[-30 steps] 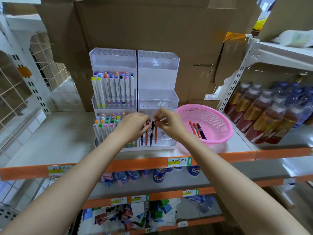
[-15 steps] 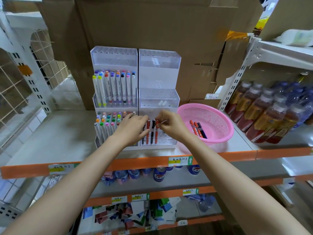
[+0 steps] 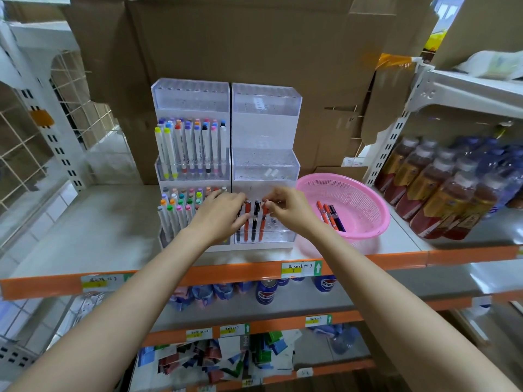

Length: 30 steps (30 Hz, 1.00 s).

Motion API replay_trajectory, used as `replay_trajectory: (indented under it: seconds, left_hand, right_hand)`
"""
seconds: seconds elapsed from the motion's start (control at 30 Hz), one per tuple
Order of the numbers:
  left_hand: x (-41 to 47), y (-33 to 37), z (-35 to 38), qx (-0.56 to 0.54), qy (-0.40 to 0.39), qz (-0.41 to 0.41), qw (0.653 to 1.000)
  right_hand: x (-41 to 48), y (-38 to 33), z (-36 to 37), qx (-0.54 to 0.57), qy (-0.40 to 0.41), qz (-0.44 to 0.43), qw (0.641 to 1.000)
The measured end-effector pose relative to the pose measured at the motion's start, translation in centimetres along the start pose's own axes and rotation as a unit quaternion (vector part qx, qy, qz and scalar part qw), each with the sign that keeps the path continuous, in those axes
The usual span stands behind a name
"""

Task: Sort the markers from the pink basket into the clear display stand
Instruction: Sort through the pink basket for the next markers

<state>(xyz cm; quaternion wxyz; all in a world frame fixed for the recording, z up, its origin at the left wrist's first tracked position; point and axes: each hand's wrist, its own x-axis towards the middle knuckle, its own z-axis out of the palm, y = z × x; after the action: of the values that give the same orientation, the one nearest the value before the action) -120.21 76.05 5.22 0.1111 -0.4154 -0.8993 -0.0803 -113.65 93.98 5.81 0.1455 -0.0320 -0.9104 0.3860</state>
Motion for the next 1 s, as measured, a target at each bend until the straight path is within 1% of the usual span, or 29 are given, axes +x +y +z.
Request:
replay_trajectory:
  seconds: [0.43, 0.6, 0.7, 0.8, 0.93, 1.0]
  left_hand:
    - [0.3, 0.6, -0.6, -0.025, 0.008, -0.007, 1.0]
    - [0.5, 0.6, -1.1, -0.037, 0.004, 0.005, 0.999]
    - [0.8, 0.9, -1.7, -0.052, 0.006, 0.015, 0.999]
    - [1.3, 1.5, -2.3, -0.063, 0.01, 0.024, 0.998]
    - [2.5, 2.9, -2.9, -0.06, 0.017, 0.039, 0.997]
    - [3.2, 3.9, -2.8, -0.055, 0.014, 0.05, 0.997]
  right_hand:
    - [-0.8, -0.7, 0.1, 0.016, 0.0, -0.006, 1.0]
    - [-0.9, -0.8, -0.5, -0.022, -0.02, -0.009, 1.0]
    - [-1.1, -0.9, -1.0, -0.028, 0.0, -0.006, 1.0]
    - [-1.4, -0.7, -1.9, -0.069, 0.022, -0.014, 0.997]
    - [-2.0, 0.8, -3.2, -0.181, 0.031, -0.031, 0.982]
    - [-2.2, 1.9, -3.9, -0.223, 0.027, -0.021, 0.974]
